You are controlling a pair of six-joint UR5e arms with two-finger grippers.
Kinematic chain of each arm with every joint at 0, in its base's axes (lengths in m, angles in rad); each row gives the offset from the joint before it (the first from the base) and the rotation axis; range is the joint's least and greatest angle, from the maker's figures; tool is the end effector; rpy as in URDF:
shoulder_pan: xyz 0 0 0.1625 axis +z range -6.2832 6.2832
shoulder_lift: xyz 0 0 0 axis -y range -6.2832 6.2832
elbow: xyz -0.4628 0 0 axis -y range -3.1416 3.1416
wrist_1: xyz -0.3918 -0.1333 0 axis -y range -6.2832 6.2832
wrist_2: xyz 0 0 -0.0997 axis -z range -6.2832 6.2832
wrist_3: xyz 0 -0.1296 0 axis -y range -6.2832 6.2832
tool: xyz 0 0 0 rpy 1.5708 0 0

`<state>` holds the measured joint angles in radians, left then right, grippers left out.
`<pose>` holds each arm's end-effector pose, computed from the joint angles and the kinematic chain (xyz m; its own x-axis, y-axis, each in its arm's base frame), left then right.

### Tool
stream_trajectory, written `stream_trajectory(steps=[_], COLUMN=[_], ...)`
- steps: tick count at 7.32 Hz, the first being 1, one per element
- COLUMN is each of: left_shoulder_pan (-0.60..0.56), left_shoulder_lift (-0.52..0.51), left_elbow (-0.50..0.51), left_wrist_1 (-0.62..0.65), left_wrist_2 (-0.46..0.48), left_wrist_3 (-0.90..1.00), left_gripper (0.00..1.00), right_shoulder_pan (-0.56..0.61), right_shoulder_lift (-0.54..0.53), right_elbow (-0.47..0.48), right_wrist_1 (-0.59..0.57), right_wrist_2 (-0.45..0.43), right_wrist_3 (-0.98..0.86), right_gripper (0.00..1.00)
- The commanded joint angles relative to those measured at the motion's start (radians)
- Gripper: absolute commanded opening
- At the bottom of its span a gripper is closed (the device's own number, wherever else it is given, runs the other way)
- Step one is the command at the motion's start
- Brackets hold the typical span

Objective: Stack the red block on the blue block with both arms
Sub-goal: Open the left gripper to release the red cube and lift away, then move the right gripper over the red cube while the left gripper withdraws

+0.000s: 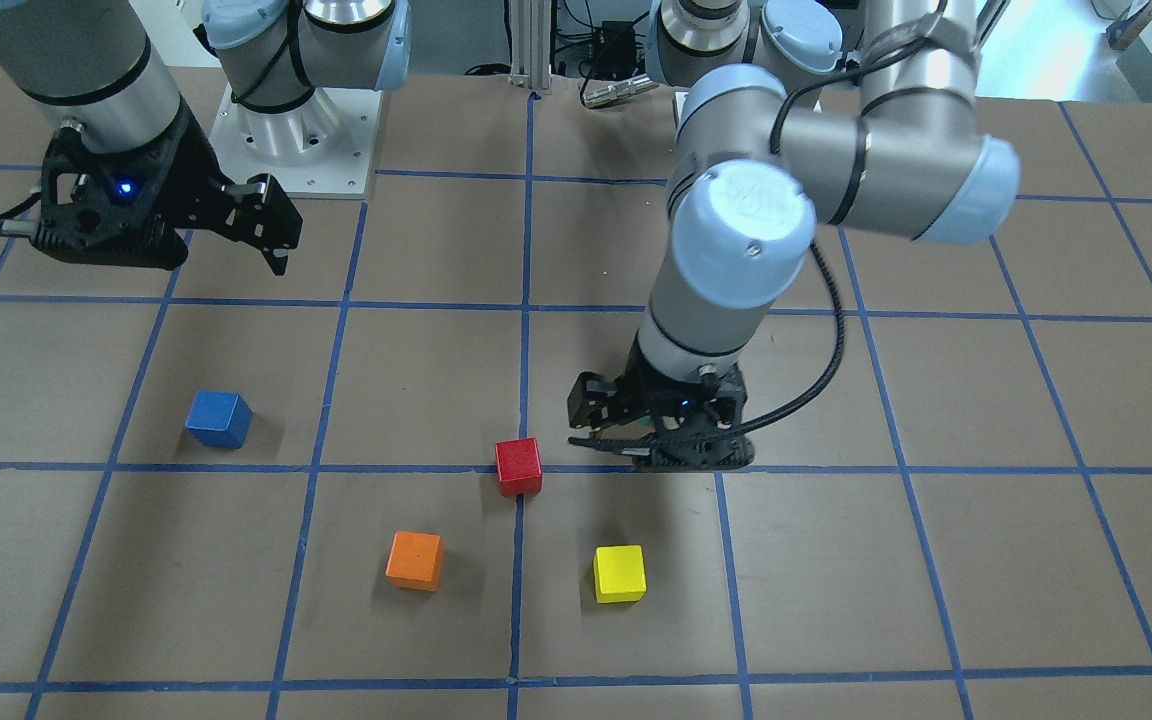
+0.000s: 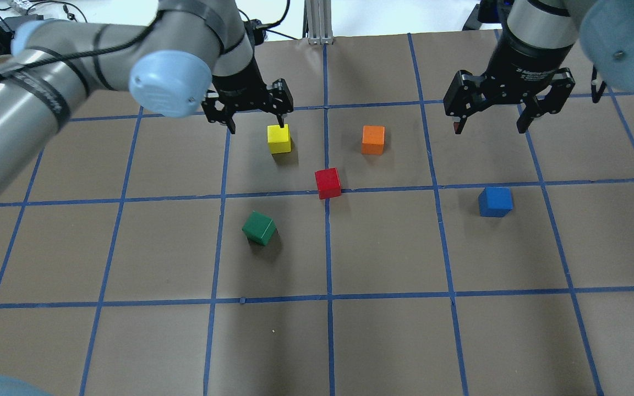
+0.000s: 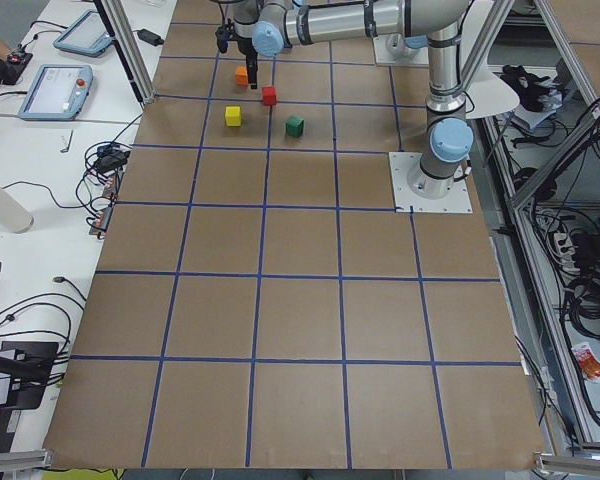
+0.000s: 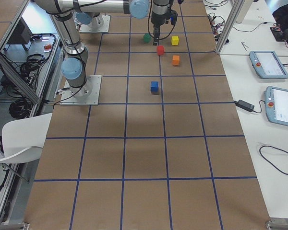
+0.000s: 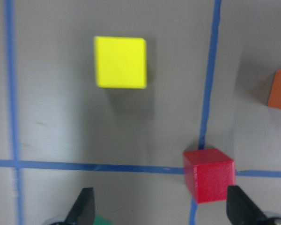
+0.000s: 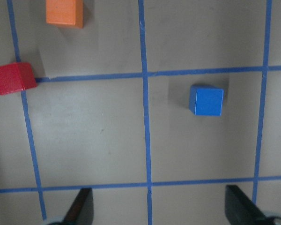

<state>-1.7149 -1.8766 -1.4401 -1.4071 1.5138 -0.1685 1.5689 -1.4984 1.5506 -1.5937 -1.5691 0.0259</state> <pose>-0.2287 -0.5967 0.4051 -0.9982 -0.0252 0.0542 -0.0241 0.9995 0.0208 0.1325 -0.5209 0.4712 -0.9996 0.0278 -0.0009 0.0278 0.9992 0.0293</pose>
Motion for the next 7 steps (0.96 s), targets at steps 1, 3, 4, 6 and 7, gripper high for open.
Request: stream_trajectory(steps=[1, 3, 4, 6, 7], left_shoulder_pan=[0.07, 0.127, 0.135, 0.149, 0.155], left_shoulder_lift=[0.156, 0.261, 0.263, 0.313, 0.329], left_elbow=[0.047, 0.041, 0.027, -0.084, -0.092], left_wrist_1=[-0.202, -0.222, -0.222, -0.192, -0.19], left_wrist_2=[0.047, 0.042, 0.04, 0.045, 0.042], left_wrist_3=[0.165, 0.237, 0.241, 0.242, 0.239], left_gripper=[1.0, 1.0, 1.0, 1.0, 1.0], right_shoulder_pan=[0.107, 0.205, 0.25, 0.322, 0.333], right_shoulder_lift=[0.114, 0.231, 0.281, 0.36, 0.388], right_elbow=[-0.004, -0.006, -0.006, -0.006, -0.004], right_wrist_1=[-0.174, -0.32, -0.389, -0.472, -0.477], right_wrist_2=[-0.002, 0.009, 0.009, 0.011, 0.011], right_wrist_3=[0.031, 0.182, 0.189, 0.198, 0.198], right_gripper=[1.0, 1.0, 1.0, 1.0, 1.0])
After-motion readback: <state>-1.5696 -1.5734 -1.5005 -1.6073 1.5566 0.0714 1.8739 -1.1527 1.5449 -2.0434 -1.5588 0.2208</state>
